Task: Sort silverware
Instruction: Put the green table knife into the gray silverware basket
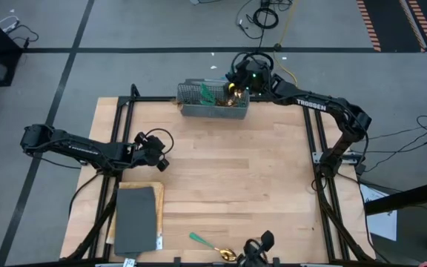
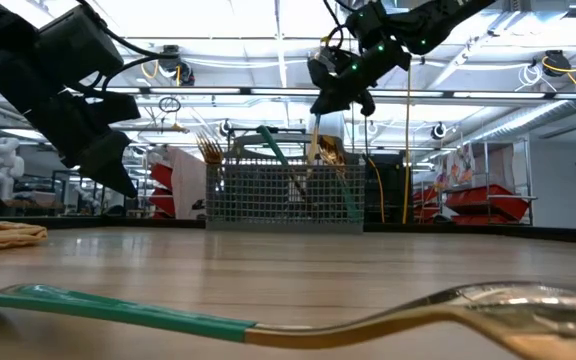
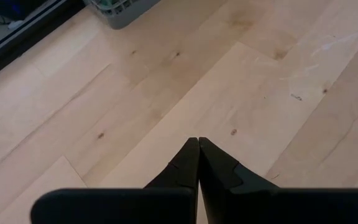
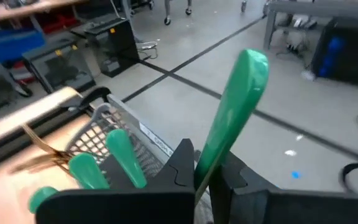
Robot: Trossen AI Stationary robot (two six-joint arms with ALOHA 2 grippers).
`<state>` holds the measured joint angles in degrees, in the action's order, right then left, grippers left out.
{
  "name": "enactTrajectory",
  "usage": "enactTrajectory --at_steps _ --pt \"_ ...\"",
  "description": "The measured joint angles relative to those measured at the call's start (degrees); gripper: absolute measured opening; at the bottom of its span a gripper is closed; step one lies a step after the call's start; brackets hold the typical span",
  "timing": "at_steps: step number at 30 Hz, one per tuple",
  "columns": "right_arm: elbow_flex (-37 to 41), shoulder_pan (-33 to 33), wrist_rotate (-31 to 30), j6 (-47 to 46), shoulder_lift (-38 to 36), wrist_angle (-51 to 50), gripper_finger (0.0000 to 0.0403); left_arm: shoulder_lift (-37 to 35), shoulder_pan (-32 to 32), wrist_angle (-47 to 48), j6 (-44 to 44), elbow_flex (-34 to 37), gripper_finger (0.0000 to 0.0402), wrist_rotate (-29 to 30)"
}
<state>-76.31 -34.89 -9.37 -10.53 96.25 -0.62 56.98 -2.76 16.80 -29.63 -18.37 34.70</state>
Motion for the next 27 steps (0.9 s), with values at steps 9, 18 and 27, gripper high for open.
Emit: enactTrajectory --at_steps 9,18,27 --pt "0.00 -3.88 5.71 -11.10 0.07 -0.82 0.0002 0.00 0.00 0.00 0.00 0.00 0.0011 0.00" --pt "0.00 -5.76 5.71 -14.86 0.07 -0.49 0.0002 0.01 0.00 0.00 0.00 0.00 0.0011 0.00" --pt "0.04 -7.45 5.55 -15.78 2.19 1.51 0.0001 0.01 0.00 0.00 -0.02 0.00 0.0011 0.00"
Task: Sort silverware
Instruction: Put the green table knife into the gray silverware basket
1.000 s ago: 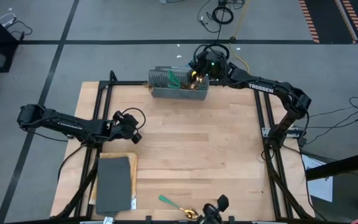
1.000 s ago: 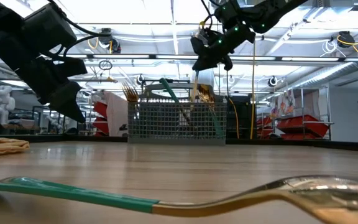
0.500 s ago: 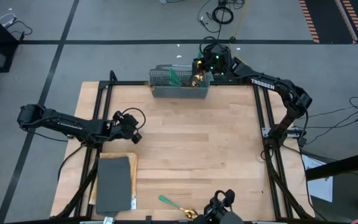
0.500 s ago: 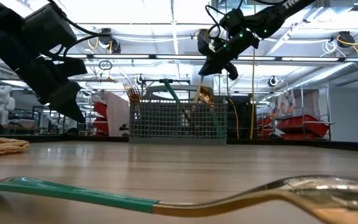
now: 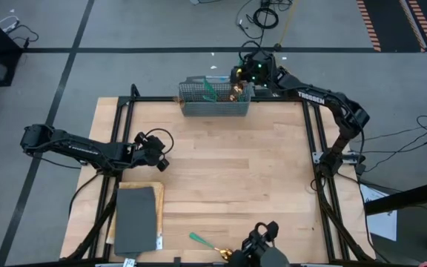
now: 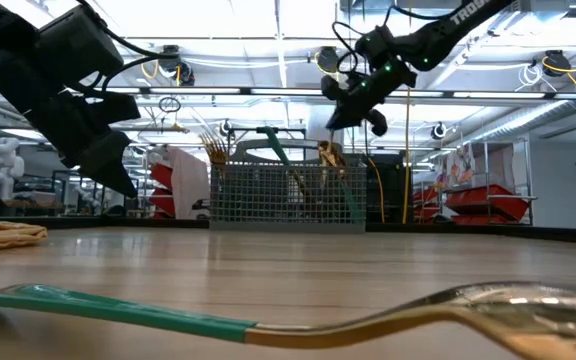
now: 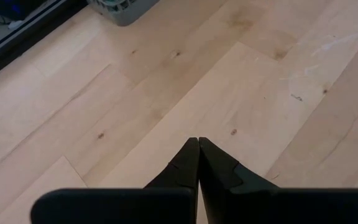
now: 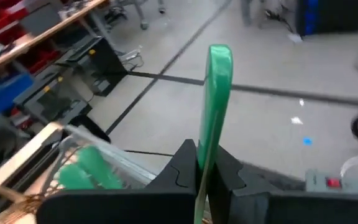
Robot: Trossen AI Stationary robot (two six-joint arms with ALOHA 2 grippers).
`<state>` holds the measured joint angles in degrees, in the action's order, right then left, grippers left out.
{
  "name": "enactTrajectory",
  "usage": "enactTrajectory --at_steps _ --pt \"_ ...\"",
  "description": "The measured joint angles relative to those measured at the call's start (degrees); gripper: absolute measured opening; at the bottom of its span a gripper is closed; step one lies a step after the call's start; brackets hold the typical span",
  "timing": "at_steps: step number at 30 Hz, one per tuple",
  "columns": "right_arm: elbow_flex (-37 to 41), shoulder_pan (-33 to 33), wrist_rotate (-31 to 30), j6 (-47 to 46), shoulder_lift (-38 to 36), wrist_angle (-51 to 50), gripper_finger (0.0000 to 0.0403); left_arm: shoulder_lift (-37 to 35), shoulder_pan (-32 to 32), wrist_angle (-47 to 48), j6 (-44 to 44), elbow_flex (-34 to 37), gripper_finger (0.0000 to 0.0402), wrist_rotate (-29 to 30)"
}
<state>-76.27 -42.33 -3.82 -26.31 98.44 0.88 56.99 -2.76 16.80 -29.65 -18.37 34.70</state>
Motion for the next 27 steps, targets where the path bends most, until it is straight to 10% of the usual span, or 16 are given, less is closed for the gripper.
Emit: enactTrajectory --at_steps 27 --pt "-0.15 7.20 5.74 23.49 2.49 -3.22 0.0054 0.00 0.00 0.00 0.04 0.00 0.0011 0.00"
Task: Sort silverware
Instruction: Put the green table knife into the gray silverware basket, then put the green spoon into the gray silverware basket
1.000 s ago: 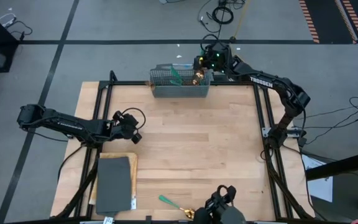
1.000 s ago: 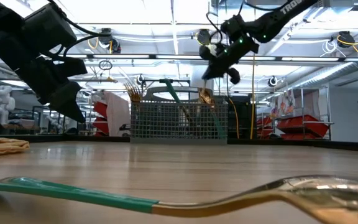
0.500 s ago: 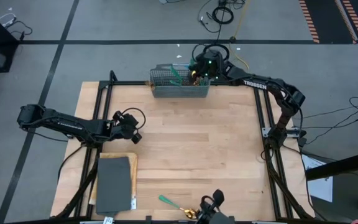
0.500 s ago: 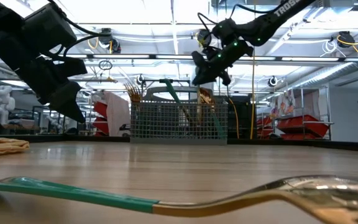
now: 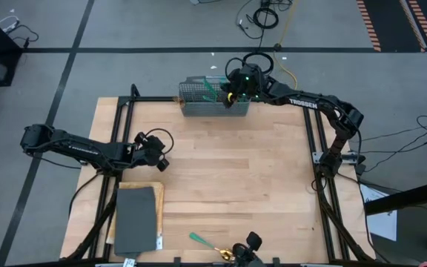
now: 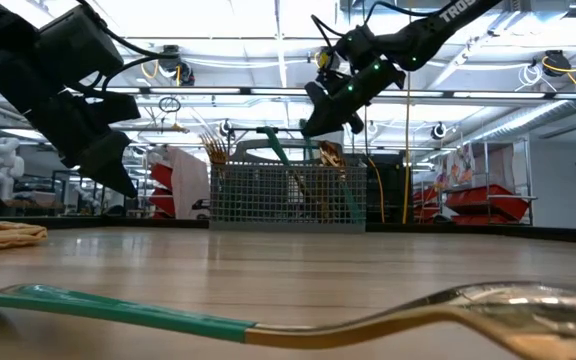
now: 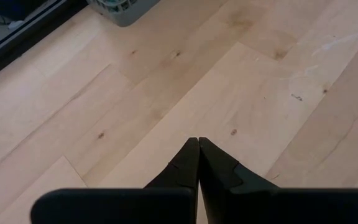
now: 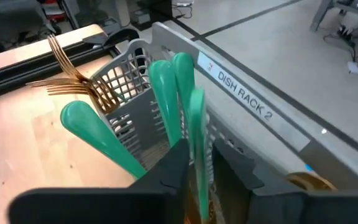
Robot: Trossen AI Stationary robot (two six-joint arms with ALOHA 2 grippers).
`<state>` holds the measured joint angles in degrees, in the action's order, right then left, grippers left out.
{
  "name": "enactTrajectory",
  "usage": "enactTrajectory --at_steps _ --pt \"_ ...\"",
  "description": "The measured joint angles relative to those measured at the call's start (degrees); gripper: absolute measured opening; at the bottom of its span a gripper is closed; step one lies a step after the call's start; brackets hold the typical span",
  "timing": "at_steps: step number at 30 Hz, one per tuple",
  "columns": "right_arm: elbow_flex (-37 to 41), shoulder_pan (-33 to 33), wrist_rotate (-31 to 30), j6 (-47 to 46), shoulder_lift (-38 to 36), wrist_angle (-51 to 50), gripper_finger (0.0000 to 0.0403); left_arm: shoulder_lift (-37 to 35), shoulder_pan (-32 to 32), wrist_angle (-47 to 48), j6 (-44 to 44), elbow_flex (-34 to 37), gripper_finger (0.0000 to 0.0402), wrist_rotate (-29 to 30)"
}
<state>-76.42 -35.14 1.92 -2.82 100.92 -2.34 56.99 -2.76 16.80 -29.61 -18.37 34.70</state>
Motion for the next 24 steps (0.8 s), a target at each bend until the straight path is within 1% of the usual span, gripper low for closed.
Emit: enactTrajectory --at_steps 4,8,11,13,16,19,21,24 --pt "0.00 0.37 -0.27 2.40 0.00 0.25 0.0093 -0.01 0.00 0.00 0.00 0.00 0.0011 0.01" --pt "0.00 0.42 -0.07 2.76 -0.47 0.74 0.0130 -0.02 0.00 0.00 -0.04 0.00 0.0011 0.02" --pt "0.00 1.32 1.10 5.36 -2.57 0.35 0.0147 0.00 0.00 0.00 -0.04 0.00 0.0011 0.02" --pt "0.00 3.07 1.29 7.27 -5.08 -0.05 0.0153 0.00 0.00 0.00 -0.04 0.00 0.0011 0.02" --pt "0.00 7.41 1.65 8.96 -9.56 -3.13 0.0155 -0.01 0.00 0.00 -0.07 0.00 0.0011 0.01" --pt "0.00 13.39 1.36 9.76 -13.77 -10.15 0.0155 -0.02 0.00 -0.02 -0.07 0.00 0.0011 0.02" --pt "-0.02 18.39 1.37 8.08 -15.59 -16.13 0.0155 0.00 0.00 0.00 -0.07 0.00 0.0011 0.00" --pt "-0.02 27.49 0.16 2.73 -15.49 -23.99 0.0155 -0.01 0.00 -0.10 -0.08 0.00 0.0011 -0.19"
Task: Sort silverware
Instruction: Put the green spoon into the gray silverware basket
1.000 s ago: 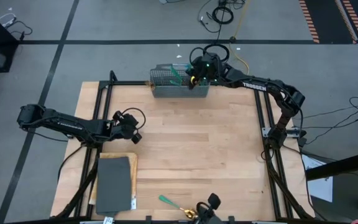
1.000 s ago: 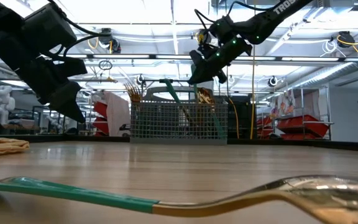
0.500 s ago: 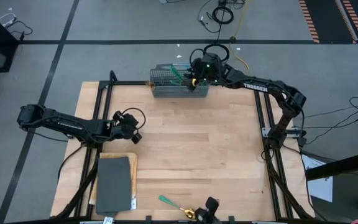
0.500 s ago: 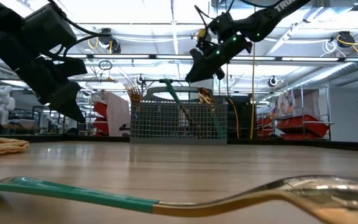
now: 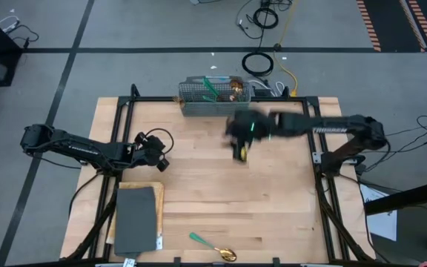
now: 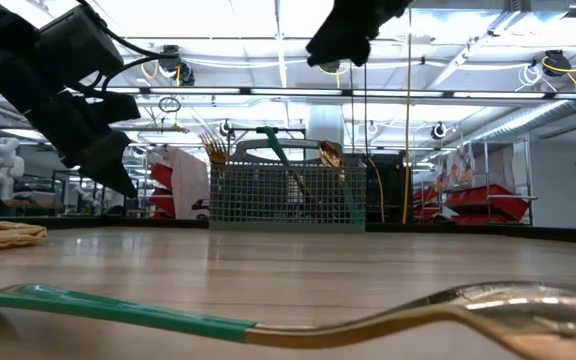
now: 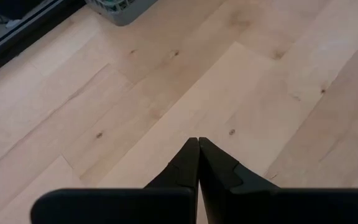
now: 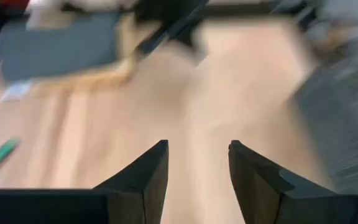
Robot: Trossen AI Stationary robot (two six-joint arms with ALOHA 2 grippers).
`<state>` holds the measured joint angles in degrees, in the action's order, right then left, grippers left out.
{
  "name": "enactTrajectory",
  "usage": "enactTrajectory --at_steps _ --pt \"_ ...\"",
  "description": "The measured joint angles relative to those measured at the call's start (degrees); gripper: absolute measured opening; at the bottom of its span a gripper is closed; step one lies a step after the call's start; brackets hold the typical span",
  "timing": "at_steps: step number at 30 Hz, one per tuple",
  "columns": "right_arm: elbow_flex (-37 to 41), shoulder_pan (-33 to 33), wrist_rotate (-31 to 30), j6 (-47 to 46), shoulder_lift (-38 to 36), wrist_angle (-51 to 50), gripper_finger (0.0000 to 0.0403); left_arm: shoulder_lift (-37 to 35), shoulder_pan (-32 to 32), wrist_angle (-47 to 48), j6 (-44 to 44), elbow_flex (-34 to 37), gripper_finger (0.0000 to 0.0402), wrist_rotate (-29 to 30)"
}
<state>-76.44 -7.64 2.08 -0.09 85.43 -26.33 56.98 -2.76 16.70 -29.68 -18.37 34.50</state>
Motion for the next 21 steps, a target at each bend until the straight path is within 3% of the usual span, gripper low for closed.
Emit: enactTrajectory --at_steps 4,9,14,21 --pt "0.00 12.89 -5.83 -6.73 5.18 -3.88 0.0155 0.01 0.00 -1.92 0.01 0.00 0.0011 -2.65" --pt "0.02 24.45 -6.51 -13.06 15.03 2.29 0.0155 0.01 0.00 -2.96 -0.03 0.00 0.0011 -4.56" --pt "-4.96 30.44 -6.51 -18.81 25.75 2.07 0.0155 0.01 0.00 -2.95 -0.05 0.00 0.0011 -4.61" --pt "-20.57 34.58 -6.58 -19.73 38.90 -5.09 0.0155 0.01 0.00 -2.92 -0.08 0.00 0.0011 -4.70"
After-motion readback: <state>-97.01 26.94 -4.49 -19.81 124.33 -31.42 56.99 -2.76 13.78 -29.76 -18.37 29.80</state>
